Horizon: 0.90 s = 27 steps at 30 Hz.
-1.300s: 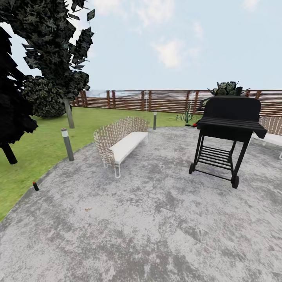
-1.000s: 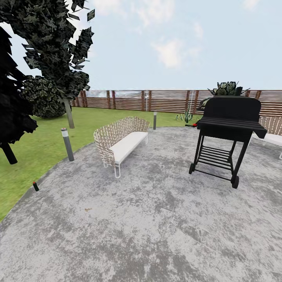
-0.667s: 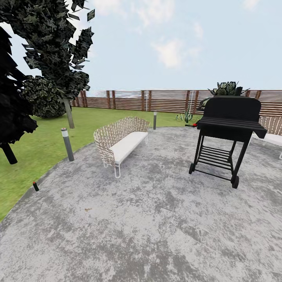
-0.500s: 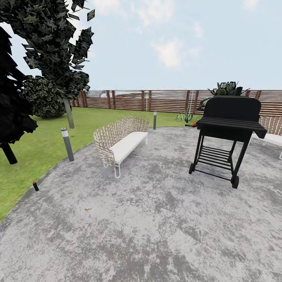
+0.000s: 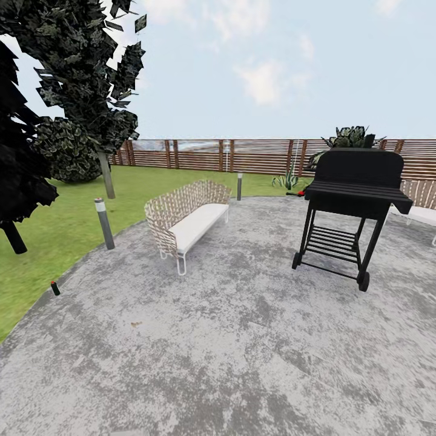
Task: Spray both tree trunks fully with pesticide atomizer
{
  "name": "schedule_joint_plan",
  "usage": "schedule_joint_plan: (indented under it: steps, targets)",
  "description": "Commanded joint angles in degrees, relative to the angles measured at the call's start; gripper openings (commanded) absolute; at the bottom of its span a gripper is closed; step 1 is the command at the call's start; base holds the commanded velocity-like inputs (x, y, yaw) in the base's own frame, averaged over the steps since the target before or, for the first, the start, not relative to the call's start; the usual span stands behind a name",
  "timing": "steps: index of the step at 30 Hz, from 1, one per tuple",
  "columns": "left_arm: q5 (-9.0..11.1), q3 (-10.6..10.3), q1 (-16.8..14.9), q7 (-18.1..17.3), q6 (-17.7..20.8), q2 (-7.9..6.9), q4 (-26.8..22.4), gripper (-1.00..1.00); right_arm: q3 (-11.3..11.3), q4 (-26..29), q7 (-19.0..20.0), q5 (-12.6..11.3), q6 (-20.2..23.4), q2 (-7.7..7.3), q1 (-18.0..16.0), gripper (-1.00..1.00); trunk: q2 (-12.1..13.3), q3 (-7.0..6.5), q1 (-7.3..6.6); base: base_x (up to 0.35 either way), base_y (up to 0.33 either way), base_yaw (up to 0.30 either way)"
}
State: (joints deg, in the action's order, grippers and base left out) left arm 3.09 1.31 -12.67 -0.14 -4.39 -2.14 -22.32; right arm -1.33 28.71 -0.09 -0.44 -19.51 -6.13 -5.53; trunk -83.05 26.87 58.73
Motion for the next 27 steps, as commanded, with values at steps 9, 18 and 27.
schedule_joint_plan:
  steps: [9, 18, 27]
  targets:
    - [0.6, 0.0, -0.2, 0.0, -10.2, -0.29, 4.5, 1.0, 0.0, -0.2, -0.1, 0.0, -0.3, 0.04, -0.1, 1.0, 0.0, 0.06, 0.0, 0.0, 0.0, 0.029]
    - [0.6, 0.1, -0.2, 0.2, -10.4, -0.32, 4.7, 1.0, 0.0, -0.3, -0.1, 0.0, -0.3, 0.15, -0.1, 1.0, 0.0, 0.07, 0.0, 0.124, 0.101, 0.256]
    - [1.9, 0.1, -0.2, 0.6, -10.4, -0.41, 4.7, 1.0, 0.3, -0.4, -0.1, 0.0, -0.3, 0.19, -0.1, 1.0, 0.0, 0.14, 0.0, 0.237, 0.226, 0.12]
